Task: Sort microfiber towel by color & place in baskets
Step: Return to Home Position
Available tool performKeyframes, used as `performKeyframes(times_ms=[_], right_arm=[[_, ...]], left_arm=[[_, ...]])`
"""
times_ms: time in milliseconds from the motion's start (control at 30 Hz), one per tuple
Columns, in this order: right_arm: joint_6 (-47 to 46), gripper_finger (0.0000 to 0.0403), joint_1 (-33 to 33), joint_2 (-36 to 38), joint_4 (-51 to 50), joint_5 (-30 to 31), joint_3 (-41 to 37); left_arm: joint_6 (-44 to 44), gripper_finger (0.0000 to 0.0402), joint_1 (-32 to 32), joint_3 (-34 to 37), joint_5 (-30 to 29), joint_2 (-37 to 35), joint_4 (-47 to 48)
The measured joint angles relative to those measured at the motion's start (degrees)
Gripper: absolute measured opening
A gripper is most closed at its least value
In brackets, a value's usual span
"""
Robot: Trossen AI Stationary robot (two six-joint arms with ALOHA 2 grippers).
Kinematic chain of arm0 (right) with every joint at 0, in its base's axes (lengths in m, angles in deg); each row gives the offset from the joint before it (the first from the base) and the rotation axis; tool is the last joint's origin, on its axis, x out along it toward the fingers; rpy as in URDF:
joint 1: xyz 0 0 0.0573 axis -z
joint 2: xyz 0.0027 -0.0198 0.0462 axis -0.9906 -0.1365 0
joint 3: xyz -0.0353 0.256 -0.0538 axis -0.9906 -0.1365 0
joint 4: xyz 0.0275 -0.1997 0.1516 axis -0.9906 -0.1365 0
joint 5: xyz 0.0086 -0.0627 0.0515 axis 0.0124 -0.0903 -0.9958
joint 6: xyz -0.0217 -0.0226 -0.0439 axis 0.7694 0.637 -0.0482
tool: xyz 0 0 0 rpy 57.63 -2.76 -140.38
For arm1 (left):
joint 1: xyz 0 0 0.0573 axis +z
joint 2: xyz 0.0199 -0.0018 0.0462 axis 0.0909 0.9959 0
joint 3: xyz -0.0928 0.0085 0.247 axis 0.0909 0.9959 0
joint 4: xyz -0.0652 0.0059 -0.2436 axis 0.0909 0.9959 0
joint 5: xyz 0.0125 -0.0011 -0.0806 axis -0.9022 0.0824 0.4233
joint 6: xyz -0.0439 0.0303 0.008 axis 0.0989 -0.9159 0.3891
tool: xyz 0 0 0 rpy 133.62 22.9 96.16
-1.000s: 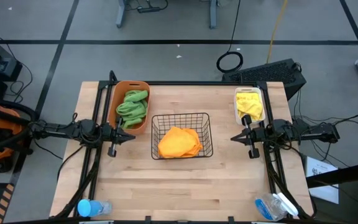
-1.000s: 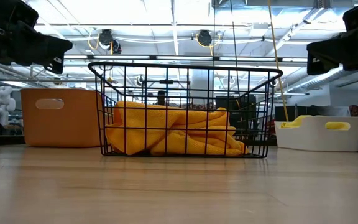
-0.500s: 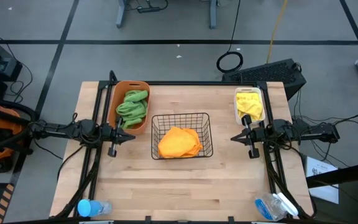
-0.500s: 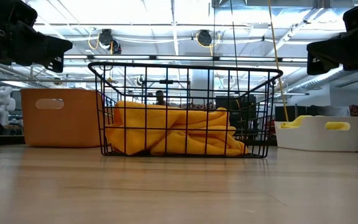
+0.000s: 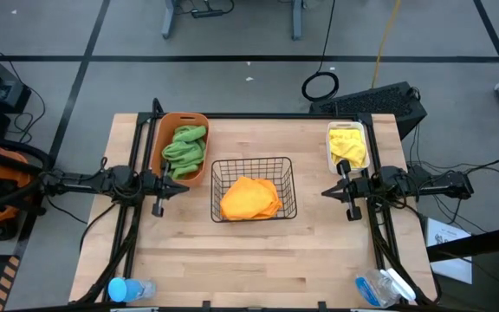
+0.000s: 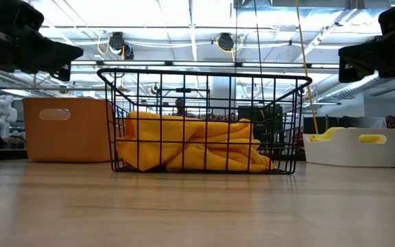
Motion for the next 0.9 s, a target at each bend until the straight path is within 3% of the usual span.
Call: performKeyframes(times_ms=[467,900], right_arm=[[0.00,0.0000,-0.02,0.00,0.00,0.00,0.00],[0.00,0.0000,-0.02,0.00,0.00,0.00,0.00]], left_arm=[[3.01,0.0031,-0.01,-0.02,0.06,0.04,-0.39],[3.03,0.0033,-0.01,-0.01,-0.34,0.04,-0.66]])
